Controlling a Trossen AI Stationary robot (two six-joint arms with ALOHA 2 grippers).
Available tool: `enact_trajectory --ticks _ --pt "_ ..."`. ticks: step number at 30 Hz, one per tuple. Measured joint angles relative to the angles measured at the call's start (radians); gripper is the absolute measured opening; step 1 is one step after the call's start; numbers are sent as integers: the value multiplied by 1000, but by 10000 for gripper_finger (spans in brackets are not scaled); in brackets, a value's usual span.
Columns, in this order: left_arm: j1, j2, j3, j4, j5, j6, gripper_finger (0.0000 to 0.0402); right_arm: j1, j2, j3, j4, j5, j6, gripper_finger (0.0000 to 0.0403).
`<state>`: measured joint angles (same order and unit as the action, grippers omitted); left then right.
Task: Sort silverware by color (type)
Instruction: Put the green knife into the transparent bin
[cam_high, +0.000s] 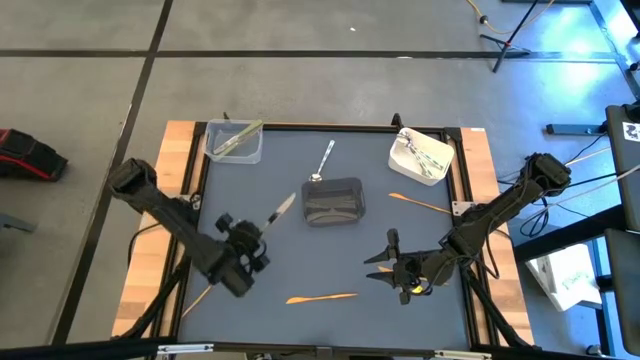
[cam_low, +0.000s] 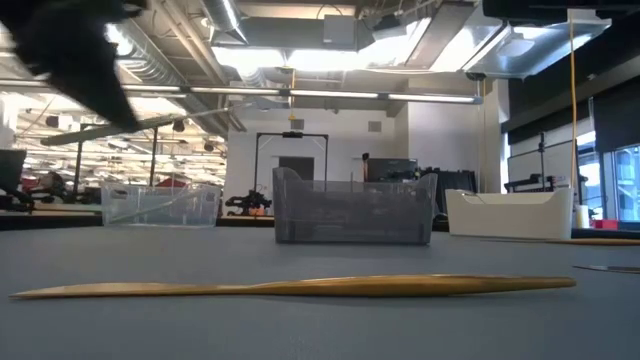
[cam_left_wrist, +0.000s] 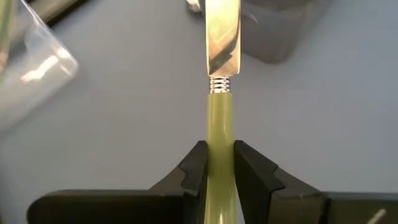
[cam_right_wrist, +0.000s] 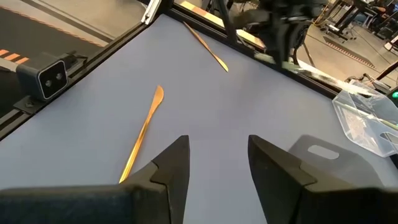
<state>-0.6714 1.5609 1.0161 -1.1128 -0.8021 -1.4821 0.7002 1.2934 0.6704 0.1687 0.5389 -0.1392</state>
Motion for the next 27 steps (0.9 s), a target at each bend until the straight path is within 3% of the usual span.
enact_trajectory --ticks 12,17,22,27 --pt "340 -175 0 -1 -54 435 55 -5 0 0 -47 119 -105 154" --pt "488 -228 -48 15 -70 562 55 -70 0 0 -109 131 -130 154" --pt "636 -311 -154 87 -97 665 55 -193 0 0 -178 91 -135 154" --pt "804 -422 -273 295 -65 863 55 -335 0 0 -196 -32 -176 154"
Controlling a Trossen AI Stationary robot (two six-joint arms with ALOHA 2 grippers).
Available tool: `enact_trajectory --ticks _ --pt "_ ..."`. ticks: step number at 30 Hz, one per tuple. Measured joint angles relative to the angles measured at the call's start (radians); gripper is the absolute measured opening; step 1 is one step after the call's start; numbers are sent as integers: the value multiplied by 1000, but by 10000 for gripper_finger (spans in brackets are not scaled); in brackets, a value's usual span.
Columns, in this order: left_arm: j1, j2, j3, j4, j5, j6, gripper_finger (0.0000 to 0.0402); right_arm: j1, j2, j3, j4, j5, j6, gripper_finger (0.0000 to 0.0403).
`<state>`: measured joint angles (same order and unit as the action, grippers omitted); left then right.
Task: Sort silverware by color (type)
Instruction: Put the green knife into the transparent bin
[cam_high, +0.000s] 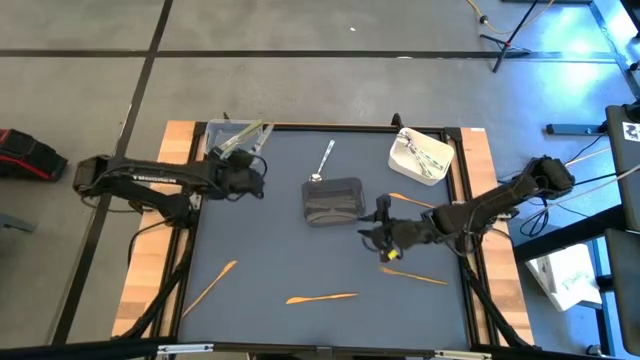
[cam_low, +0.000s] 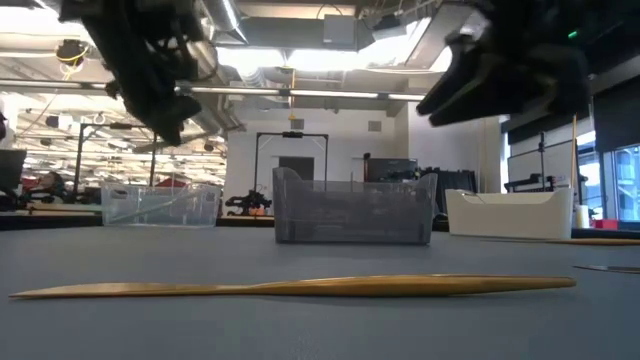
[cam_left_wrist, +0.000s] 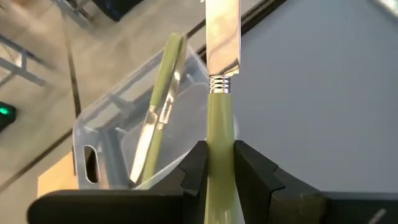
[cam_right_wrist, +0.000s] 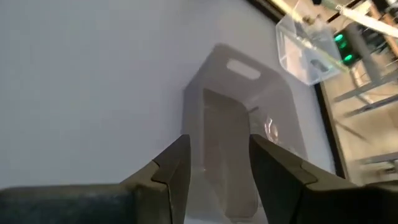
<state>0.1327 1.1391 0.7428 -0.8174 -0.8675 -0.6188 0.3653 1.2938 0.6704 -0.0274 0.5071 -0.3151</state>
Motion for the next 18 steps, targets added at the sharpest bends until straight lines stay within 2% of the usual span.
enact_trajectory --ticks 6,9,13,18 --pt "213 -43 -103 229 20 234 55 -151 0 0 -9 -153 -30 154" --pt "301 -43 -144 352 66 345 55 -200 0 0 -28 -204 -31 154" --pt "394 -42 -200 513 127 463 55 -232 0 0 -50 -232 -31 154" --pt "470 -42 -267 610 126 574 55 -236 0 0 -53 -232 -30 154"
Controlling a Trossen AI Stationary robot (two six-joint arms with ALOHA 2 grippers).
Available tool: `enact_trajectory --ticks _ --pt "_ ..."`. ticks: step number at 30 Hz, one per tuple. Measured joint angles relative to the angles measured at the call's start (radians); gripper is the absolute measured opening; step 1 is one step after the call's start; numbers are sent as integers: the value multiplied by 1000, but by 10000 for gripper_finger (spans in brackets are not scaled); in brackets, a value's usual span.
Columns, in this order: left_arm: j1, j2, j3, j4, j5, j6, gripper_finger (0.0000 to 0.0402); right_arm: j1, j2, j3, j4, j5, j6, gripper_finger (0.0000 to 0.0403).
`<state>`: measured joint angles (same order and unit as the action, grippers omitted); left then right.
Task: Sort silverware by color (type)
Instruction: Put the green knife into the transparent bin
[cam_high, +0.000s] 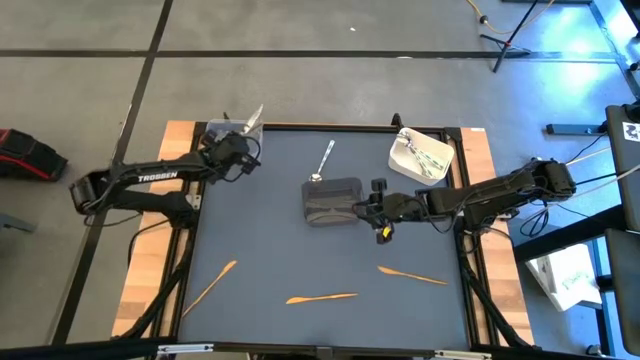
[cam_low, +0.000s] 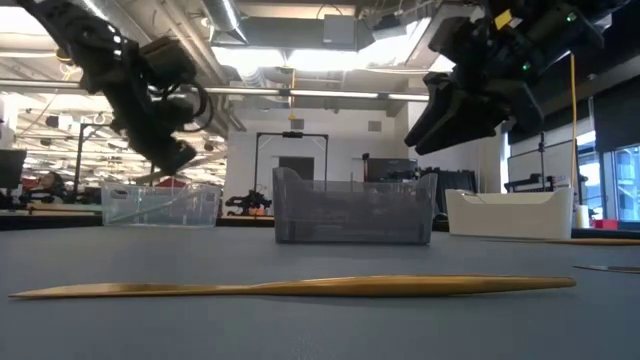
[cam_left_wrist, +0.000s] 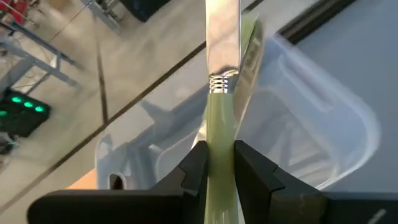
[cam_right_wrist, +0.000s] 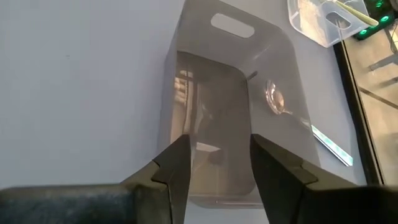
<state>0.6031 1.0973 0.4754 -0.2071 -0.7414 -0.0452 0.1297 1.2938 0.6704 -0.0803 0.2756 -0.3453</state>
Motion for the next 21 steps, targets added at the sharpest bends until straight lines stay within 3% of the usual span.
enact_trajectory --ticks 11,21 --pt "81 0 -60 42 4 146 60 0 0 0 -32 -1 56 154" --pt "106 0 -61 46 -5 189 146 1 0 0 -32 -1 60 154"
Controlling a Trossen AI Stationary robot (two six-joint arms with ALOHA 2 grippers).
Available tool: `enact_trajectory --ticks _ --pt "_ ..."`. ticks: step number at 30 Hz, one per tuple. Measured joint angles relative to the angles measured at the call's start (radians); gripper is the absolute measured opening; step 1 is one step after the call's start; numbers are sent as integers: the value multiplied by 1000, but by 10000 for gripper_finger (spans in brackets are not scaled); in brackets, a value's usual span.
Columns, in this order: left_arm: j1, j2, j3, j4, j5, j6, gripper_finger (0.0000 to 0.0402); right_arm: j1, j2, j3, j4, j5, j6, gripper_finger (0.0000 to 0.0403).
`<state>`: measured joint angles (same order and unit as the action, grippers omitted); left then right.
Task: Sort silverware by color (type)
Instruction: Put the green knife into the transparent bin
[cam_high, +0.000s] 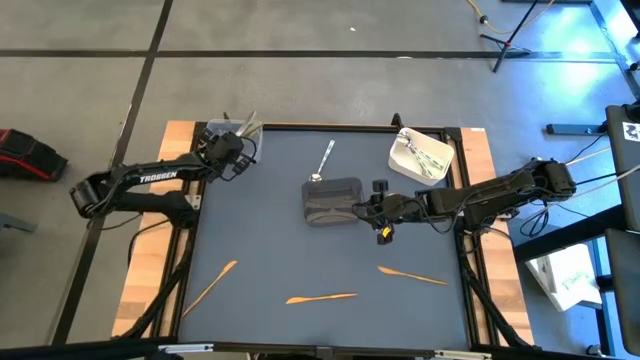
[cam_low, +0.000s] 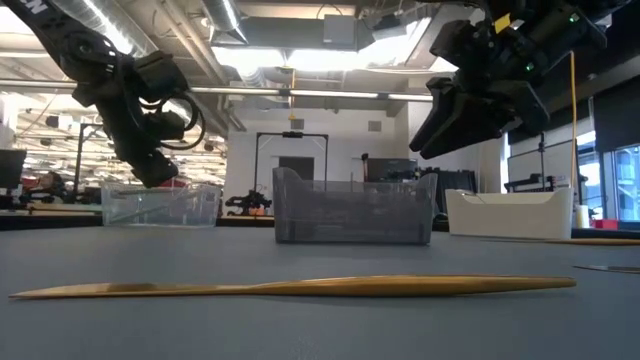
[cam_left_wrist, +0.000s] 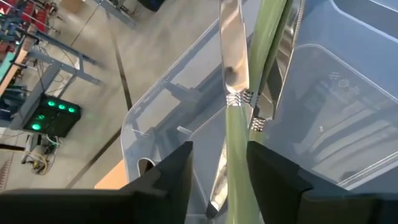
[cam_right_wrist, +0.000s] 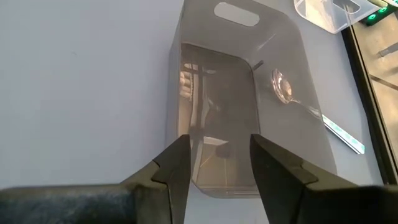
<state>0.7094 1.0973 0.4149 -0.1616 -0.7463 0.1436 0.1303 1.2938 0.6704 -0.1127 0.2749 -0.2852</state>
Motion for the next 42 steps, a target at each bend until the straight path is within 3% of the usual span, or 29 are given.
enact_trajectory --ticks 10,17,26,42 --pt "-94 0 58 -44 18 -42 153 0 0 0 1 0 0 154" --pt "-42 0 82 -242 178 -277 153 0 0 0 -1 0 0 154" --pt "87 10 82 -248 140 -240 153 0 0 0 1 0 0 154" --pt "80 87 82 -194 83 -257 153 0 0 -1 9 0 0 154"
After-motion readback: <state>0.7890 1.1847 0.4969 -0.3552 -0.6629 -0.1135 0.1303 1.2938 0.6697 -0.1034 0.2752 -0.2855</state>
